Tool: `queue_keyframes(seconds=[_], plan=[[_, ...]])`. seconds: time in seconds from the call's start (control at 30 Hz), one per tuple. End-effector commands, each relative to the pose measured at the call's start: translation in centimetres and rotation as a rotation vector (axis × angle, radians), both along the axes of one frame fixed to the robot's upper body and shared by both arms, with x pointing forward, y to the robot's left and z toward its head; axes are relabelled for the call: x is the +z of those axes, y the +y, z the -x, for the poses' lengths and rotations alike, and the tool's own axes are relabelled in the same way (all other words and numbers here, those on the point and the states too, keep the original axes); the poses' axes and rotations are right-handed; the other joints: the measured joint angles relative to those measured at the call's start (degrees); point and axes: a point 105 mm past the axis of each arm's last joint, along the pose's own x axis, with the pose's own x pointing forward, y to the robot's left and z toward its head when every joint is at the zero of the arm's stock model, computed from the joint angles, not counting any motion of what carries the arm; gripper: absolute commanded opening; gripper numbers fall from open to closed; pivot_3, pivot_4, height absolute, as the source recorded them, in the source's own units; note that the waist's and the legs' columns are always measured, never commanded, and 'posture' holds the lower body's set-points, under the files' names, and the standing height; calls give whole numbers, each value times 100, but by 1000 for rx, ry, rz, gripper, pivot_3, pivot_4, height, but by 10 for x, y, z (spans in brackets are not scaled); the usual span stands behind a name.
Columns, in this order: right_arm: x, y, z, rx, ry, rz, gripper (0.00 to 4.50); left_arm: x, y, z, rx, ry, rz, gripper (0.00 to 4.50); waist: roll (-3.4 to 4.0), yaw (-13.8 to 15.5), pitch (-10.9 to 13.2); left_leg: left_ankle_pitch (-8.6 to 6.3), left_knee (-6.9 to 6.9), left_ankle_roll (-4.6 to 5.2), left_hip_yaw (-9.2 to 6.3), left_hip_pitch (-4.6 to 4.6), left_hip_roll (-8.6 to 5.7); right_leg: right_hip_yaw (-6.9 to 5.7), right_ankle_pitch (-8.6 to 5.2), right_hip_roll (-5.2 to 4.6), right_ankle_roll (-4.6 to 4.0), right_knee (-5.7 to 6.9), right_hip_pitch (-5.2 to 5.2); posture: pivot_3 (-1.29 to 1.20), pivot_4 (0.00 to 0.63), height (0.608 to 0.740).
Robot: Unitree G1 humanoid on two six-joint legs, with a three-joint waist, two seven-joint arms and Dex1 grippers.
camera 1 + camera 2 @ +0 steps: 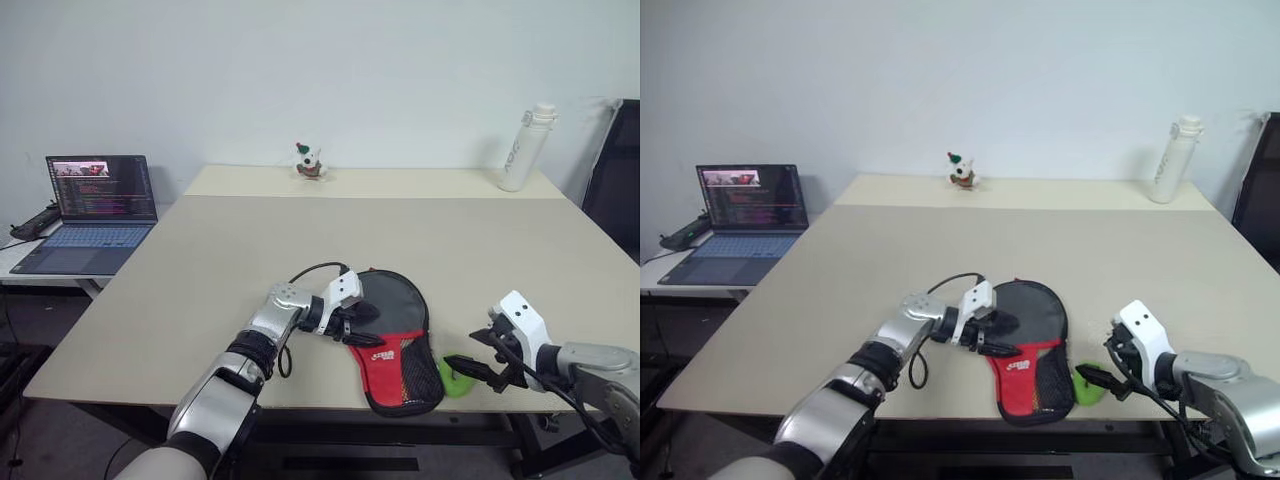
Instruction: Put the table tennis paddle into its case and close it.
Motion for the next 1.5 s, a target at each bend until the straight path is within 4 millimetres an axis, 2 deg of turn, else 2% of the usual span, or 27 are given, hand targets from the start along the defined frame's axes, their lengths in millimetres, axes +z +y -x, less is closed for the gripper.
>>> queue_keyframes(seconds=[0.03,0.17,0.27,0.4,0.67,0.83,1.0,1.27,1.37,1.5], plan=[[-14,-4,-5,-21,20,14,4443,-4,0,-1,-2,-12,-22,3667,-1,1,-1,0,1,0,0,1,0,0,0,0,0,0,1,0,150,740],[-27,-5,-6,0,57,31,4443,-4,0,-1,-5,-16,-25,3667,-1,2,-3,0,1,0,0,2,0,1,0,0,0,1,1,0,150,740],[-33,-9,-3,18,82,52,3911,-4,-1,-1,-10,-18,-24,3667,-5,1,-6,0,2,0,0,7,0,0,0,0,1,1,7,0,150,740],[-35,-11,0,45,97,69,2459,-4,-3,2,-37,-10,-31,3667,-5,1,-6,0,3,0,-1,9,0,0,1,0,2,1,9,0,150,740],[-31,-15,6,92,103,97,5,-12,-7,4,-63,-17,-83,3667,-10,19,-9,0,3,0,-2,10,-1,-1,1,0,3,-1,13,0,150,740],[-14,-22,7,131,80,132,5,-15,-9,6,-72,-12,-86,3667,-9,68,-9,0,3,0,-2,19,-1,-2,0,-1,4,-5,25,0,150,740],[-2,-20,22,230,92,185,5,-15,-10,6,-67,-8,-83,3667,-10,84,-9,-1,2,-1,-3,18,-2,-3,-1,-2,5,-8,25,0,150,740],[-10,2,54,417,114,265,5,-18,-11,6,-56,-3,-82,3667,-10,102,-9,-1,3,-1,-6,19,-4,-7,-3,-4,10,-10,30,0,150,740],[-15,6,60,450,123,278,5,-18,-12,6,-57,-1,-82,3667,-10,106,-9,-1,3,-1,-7,21,-4,-7,-3,-4,10,-11,34,0,150,740],[-18,12,78,537,166,275,5,-19,-13,6,-55,-1,-83,3667,-10,109,-9,-1,4,-2,-8,23,-5,-9,-4,-6,10,-12,39,0,150,740]])
